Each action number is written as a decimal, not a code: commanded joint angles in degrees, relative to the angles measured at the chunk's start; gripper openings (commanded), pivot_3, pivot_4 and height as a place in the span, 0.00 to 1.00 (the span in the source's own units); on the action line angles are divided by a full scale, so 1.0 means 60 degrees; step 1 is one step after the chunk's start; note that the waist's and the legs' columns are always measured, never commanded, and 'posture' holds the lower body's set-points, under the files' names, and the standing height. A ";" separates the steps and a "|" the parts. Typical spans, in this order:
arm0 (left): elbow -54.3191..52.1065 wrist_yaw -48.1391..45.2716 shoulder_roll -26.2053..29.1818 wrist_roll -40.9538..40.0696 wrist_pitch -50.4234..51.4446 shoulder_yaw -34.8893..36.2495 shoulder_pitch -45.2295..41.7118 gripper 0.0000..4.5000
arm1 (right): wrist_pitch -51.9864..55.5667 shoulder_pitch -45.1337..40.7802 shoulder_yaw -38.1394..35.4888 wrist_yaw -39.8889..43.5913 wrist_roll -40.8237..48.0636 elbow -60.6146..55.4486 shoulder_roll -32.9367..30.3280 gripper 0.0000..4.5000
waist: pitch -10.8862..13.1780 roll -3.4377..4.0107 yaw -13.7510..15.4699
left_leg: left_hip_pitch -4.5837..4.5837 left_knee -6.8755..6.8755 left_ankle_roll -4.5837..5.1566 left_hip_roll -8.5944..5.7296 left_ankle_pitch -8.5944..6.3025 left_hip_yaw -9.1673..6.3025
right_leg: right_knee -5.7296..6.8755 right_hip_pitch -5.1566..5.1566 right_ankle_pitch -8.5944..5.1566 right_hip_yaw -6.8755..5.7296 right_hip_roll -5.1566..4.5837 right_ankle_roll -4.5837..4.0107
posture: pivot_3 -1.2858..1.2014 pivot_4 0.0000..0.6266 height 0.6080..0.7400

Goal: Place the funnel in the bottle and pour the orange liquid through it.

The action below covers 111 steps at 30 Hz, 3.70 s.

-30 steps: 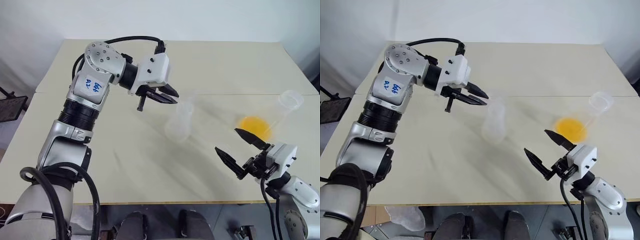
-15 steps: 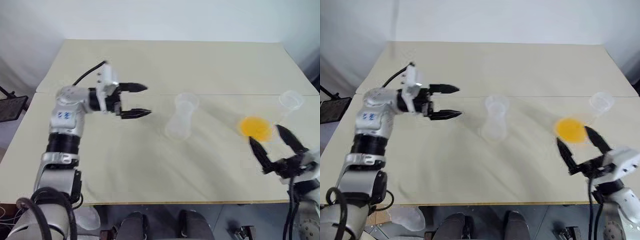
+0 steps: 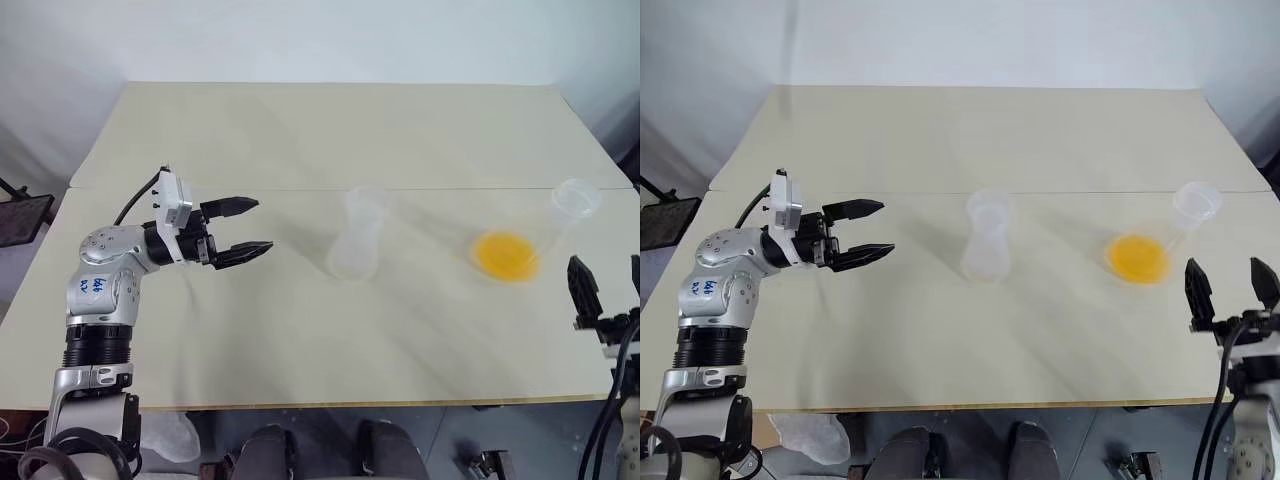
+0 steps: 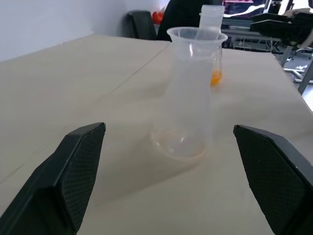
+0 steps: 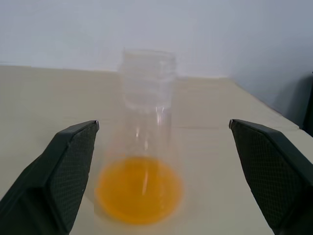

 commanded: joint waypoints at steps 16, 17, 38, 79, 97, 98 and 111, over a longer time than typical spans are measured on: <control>-0.1111 0.0953 -0.0273 -0.0389 0.0108 0.0061 0.0461 0.99 | 0.1376 -0.3641 0.0876 0.0241 -0.0277 0.2820 -0.1257 1.00 | -0.0002 0.0006 -0.0111 | -0.0003 -0.0010 0.0000 -0.0002 0.0000 0.0000 | 0.0002 -0.0006 0.0000 -0.0005 -0.0001 0.0000 | 0.52 0.24 1.00; -0.1177 0.0998 -0.0294 -0.0401 0.0111 0.0064 0.0490 0.99 | 0.1409 -0.3799 0.0913 0.0270 -0.0278 0.2964 -0.1268 1.00 | -0.0002 0.0006 -0.0115 | -0.0003 -0.0010 0.0000 -0.0002 0.0000 0.0002 | 0.0002 -0.0006 0.0000 -0.0004 -0.0001 0.0000 | 0.52 0.24 1.00; -0.1683 0.1519 -0.0449 -0.0506 0.0076 0.0103 0.0826 1.00 | 0.1258 -0.5420 0.1683 0.1177 -0.0338 0.3144 -0.1194 0.55 | 0.0004 0.0015 -0.0124 | -0.0005 -0.0013 0.0000 0.0000 0.0000 0.0002 | 0.0001 -0.0009 0.0000 -0.0006 -0.0002 0.0000 | 0.52 0.24 1.00; -0.3368 0.2422 -0.1168 -0.0989 0.0648 -0.0382 0.1848 1.00 | -0.6439 -0.8642 0.7163 -0.2607 -1.1051 0.4337 -0.1495 0.55 | 0.0008 0.0020 -0.0383 | -0.0029 -0.0023 -0.0002 0.0007 0.0001 -0.0030 | -0.0001 -0.0023 0.0000 -0.0031 -0.0011 0.0000 | 0.52 0.24 1.00; -0.3514 0.2572 -0.1317 -0.0946 0.0554 -0.0444 0.1996 1.00 | -0.6646 -0.9153 0.7667 -0.4067 -1.3085 0.4546 -0.1935 0.55 | 0.0008 0.0020 -0.0393 | -0.0029 -0.0024 -0.0002 0.0011 0.0001 -0.0029 | -0.0001 -0.0023 -0.0001 -0.0032 -0.0010 -0.0001 | 0.52 0.24 1.00; -0.3514 0.2577 -0.1317 -0.0946 0.0550 -0.0439 0.1999 1.00 | -0.6628 -0.9172 0.7702 -0.4152 -1.3189 0.4537 -0.1963 0.55 | 0.0008 0.0020 -0.0390 | -0.0029 -0.0024 -0.0002 0.0012 0.0001 -0.0030 | -0.0001 -0.0023 0.0000 -0.0032 -0.0010 -0.0001 | 0.52 0.24 1.00; -0.3483 0.2679 -0.1380 -0.0900 0.0481 -0.0431 0.1948 1.00 | -0.6609 -0.9289 0.7801 -0.4779 -1.3749 0.4484 -0.1967 0.55 | 0.0008 0.0020 -0.0391 | -0.0029 -0.0024 -0.0002 0.0012 0.0001 -0.0030 | -0.0002 -0.0023 -0.0001 -0.0031 -0.0010 -0.0001 | 0.52 0.24 1.00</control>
